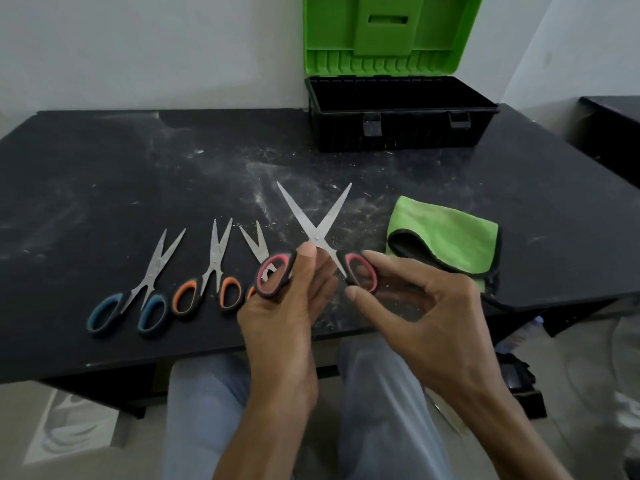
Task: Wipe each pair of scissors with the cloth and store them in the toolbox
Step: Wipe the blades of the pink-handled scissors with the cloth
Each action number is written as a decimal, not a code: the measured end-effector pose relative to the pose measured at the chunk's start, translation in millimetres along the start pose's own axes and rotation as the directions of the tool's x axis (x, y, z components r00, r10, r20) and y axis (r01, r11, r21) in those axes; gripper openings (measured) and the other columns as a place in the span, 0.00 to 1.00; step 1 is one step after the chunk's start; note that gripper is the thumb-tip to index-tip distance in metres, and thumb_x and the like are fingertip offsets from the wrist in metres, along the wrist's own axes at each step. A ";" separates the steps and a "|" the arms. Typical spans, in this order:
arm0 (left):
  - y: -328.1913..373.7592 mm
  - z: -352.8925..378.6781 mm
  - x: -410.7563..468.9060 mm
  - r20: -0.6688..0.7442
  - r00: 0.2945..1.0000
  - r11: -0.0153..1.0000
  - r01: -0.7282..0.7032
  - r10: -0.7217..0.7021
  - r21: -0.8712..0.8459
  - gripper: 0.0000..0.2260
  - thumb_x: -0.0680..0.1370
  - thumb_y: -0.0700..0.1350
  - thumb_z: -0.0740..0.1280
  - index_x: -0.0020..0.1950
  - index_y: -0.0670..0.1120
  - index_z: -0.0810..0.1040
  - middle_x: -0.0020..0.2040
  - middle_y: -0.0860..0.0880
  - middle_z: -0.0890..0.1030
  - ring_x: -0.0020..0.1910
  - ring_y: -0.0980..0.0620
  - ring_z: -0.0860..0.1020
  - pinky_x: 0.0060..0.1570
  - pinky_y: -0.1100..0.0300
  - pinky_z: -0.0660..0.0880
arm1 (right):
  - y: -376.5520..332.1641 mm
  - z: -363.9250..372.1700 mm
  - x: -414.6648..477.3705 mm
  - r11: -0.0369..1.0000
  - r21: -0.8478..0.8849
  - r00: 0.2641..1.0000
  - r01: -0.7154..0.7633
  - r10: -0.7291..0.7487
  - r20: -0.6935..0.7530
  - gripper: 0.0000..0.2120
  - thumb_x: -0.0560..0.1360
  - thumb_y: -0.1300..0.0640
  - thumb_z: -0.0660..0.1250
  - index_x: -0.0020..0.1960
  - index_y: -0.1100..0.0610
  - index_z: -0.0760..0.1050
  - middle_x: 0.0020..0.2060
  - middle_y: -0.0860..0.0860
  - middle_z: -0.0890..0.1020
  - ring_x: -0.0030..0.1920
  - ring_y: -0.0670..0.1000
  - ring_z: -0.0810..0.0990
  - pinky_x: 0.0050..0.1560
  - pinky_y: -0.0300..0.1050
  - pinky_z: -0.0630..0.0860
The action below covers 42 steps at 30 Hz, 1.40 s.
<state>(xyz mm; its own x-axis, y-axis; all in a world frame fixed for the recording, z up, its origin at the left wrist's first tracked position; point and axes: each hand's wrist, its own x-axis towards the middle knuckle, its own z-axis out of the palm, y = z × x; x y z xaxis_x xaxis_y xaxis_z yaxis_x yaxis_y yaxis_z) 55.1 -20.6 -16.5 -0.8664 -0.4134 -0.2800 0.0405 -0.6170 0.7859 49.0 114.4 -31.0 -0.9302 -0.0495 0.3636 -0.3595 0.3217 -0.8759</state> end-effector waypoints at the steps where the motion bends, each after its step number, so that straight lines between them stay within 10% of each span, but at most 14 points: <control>1: 2.8 1.1 0.2 -0.029 0.999 0.999 0.013 -0.014 -0.029 0.05 0.76 0.43 0.71 0.45 0.42 0.84 0.44 0.44 0.87 0.46 0.49 0.86 0.45 0.60 0.83 | -1.8 -1.5 2.4 0.999 -0.033 0.999 0.014 -0.012 0.036 0.18 0.71 0.57 0.82 0.60 0.53 0.86 0.48 0.42 0.89 0.48 0.40 0.89 0.51 0.39 0.85; 8: 17.6 -7.5 13.0 -0.183 0.983 0.995 0.010 -0.029 -0.103 0.06 0.75 0.47 0.72 0.47 0.45 0.85 0.45 0.45 0.88 0.43 0.51 0.86 0.39 0.61 0.83 | 14.6 -17.9 55.4 0.786 -0.600 0.976 -0.145 0.016 -0.215 0.40 0.71 0.22 0.64 0.69 0.50 0.78 0.61 0.49 0.77 0.63 0.52 0.75 0.66 0.48 0.72; 12: 19.2 -9.8 13.6 -0.134 0.990 0.997 0.021 -0.032 -0.076 0.06 0.73 0.43 0.74 0.47 0.42 0.86 0.45 0.43 0.87 0.41 0.53 0.86 0.36 0.68 0.79 | 36.4 -12.1 78.4 0.616 -0.745 0.965 -0.257 0.207 -0.162 0.42 0.69 0.24 0.69 0.66 0.58 0.81 0.59 0.59 0.80 0.61 0.61 0.78 0.64 0.54 0.72; 15: 18.5 -11.1 16.4 -0.105 0.994 0.996 0.030 -0.039 -0.082 0.08 0.71 0.39 0.75 0.49 0.40 0.86 0.48 0.44 0.87 0.44 0.52 0.86 0.38 0.68 0.80 | 35.2 -25.3 87.9 0.698 -0.681 0.975 -0.223 0.146 -0.169 0.20 0.77 0.45 0.74 0.39 0.63 0.83 0.37 0.59 0.83 0.37 0.58 0.80 0.40 0.50 0.75; 18: 17.9 -10.8 19.2 -0.094 0.994 0.996 0.042 -0.049 -0.080 0.08 0.71 0.39 0.75 0.49 0.40 0.86 0.48 0.44 0.87 0.44 0.52 0.86 0.39 0.68 0.80 | 23.8 -42.0 95.3 0.802 -0.530 0.960 -0.275 0.200 -0.196 0.26 0.81 0.49 0.70 0.28 0.60 0.69 0.24 0.53 0.72 0.28 0.55 0.71 0.32 0.46 0.66; 27: 20.1 -4.5 17.7 -0.047 0.999 0.996 -0.004 0.008 0.092 0.09 0.69 0.43 0.77 0.47 0.42 0.86 0.41 0.48 0.87 0.35 0.56 0.83 0.46 0.57 0.81 | -15.4 -72.8 108.4 0.846 -0.509 0.987 -0.156 0.108 -0.123 0.25 0.85 0.49 0.64 0.37 0.67 0.68 0.27 0.54 0.71 0.29 0.53 0.69 0.32 0.46 0.66; 31: 17.9 3.6 16.0 -0.029 1.000 0.992 0.002 0.001 0.124 0.04 0.69 0.43 0.77 0.41 0.44 0.86 0.35 0.50 0.83 0.32 0.55 0.78 0.34 0.62 0.80 | -41.9 -73.1 96.5 0.882 -0.471 1.000 0.001 -0.011 -0.020 0.25 0.84 0.45 0.64 0.43 0.68 0.77 0.29 0.60 0.79 0.28 0.56 0.75 0.31 0.51 0.73; 37: 13.2 12.7 7.9 0.006 0.999 0.994 -0.035 0.035 0.107 0.07 0.69 0.43 0.76 0.44 0.41 0.86 0.38 0.47 0.86 0.37 0.54 0.82 0.40 0.61 0.78 | -71.3 -57.4 57.5 0.878 -0.402 0.940 0.262 -0.137 0.312 0.20 0.81 0.42 0.62 0.45 0.57 0.80 0.34 0.50 0.81 0.32 0.50 0.79 0.31 0.46 0.76; 42: 20.9 9.3 1.5 0.015 0.998 0.997 -0.063 0.062 0.039 0.10 0.68 0.46 0.74 0.44 0.42 0.85 0.39 0.47 0.86 0.34 0.56 0.80 0.34 0.65 0.77 | -68.8 -56.7 33.0 0.810 -0.340 0.808 0.478 -0.253 0.532 0.19 0.76 0.29 0.65 0.54 0.41 0.84 0.60 0.35 0.84 0.68 0.39 0.78 0.63 0.43 0.80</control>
<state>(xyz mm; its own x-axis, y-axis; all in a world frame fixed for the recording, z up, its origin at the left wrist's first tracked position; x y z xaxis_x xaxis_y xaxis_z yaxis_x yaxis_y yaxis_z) 50.0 -27.9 4.7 -0.8695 -0.4410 -0.2223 0.0751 -0.5630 0.8230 47.3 144.2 59.2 -0.6997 -0.6244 0.3472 -0.7107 0.5580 -0.4284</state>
